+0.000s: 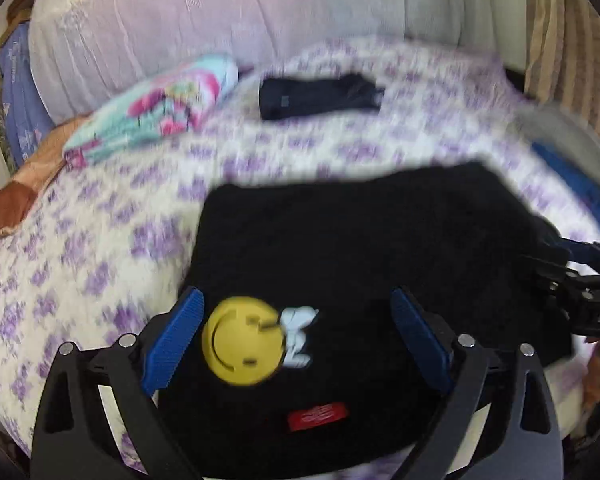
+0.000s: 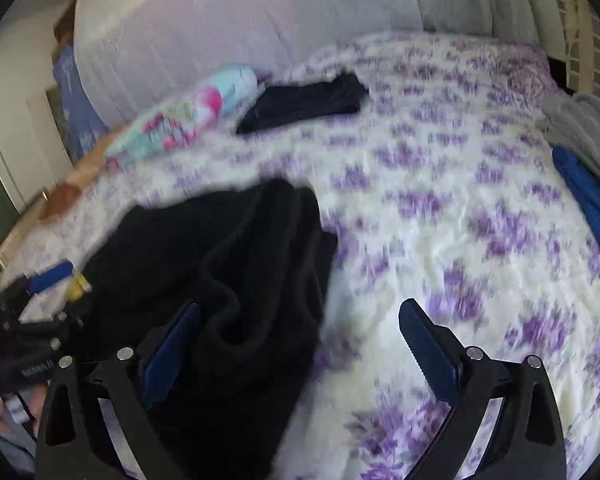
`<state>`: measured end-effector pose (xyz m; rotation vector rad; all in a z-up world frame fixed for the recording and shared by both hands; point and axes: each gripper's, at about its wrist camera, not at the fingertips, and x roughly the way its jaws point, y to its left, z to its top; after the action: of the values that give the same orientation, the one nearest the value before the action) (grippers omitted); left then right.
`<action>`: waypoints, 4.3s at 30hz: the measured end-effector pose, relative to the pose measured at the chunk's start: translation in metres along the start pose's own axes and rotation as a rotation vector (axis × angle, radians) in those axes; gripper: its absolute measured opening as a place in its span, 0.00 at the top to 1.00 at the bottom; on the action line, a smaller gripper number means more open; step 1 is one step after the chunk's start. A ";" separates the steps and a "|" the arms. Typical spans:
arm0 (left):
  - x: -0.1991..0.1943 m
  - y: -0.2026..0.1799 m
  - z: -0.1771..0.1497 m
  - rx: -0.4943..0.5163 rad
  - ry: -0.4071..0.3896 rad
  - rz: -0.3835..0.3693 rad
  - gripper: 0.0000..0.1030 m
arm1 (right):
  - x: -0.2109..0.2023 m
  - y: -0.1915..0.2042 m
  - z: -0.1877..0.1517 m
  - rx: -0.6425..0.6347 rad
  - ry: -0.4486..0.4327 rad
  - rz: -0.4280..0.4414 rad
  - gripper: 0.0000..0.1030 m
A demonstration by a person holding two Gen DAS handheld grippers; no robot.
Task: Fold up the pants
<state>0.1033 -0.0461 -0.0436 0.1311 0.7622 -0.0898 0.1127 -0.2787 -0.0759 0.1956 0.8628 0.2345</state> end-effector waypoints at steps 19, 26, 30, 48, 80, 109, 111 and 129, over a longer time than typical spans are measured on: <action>0.015 0.064 -0.026 -0.205 -0.001 -0.034 0.04 | 0.056 0.018 0.063 -0.069 0.103 -0.044 0.04; 0.003 0.082 -0.031 -0.278 0.003 -0.112 0.04 | -0.002 0.027 0.063 -0.063 -0.055 -0.019 0.04; -0.017 0.075 -0.033 -0.224 -0.033 -0.065 0.04 | -0.038 0.079 0.046 -0.232 -0.113 0.046 0.04; -0.013 0.064 -0.044 -0.182 -0.003 0.001 0.04 | -0.028 0.120 0.053 -0.361 -0.164 0.000 0.04; 0.017 0.116 -0.032 -0.335 0.103 -0.457 0.05 | 0.014 -0.043 0.027 0.352 0.144 0.515 0.03; 0.101 0.112 0.305 -0.105 -0.080 -0.461 0.80 | 0.086 -0.037 0.347 0.182 -0.089 0.557 0.69; 0.133 0.113 0.347 -0.103 -0.099 -0.434 0.80 | 0.118 -0.047 0.396 0.196 -0.098 0.536 0.69; 0.359 0.106 0.377 -0.221 0.016 -0.075 0.08 | 0.286 -0.111 0.446 0.252 -0.049 0.279 0.56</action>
<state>0.6321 -0.0106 -0.0138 -0.1065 0.7880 -0.0749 0.6491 -0.3375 -0.0290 0.5564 0.8142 0.3801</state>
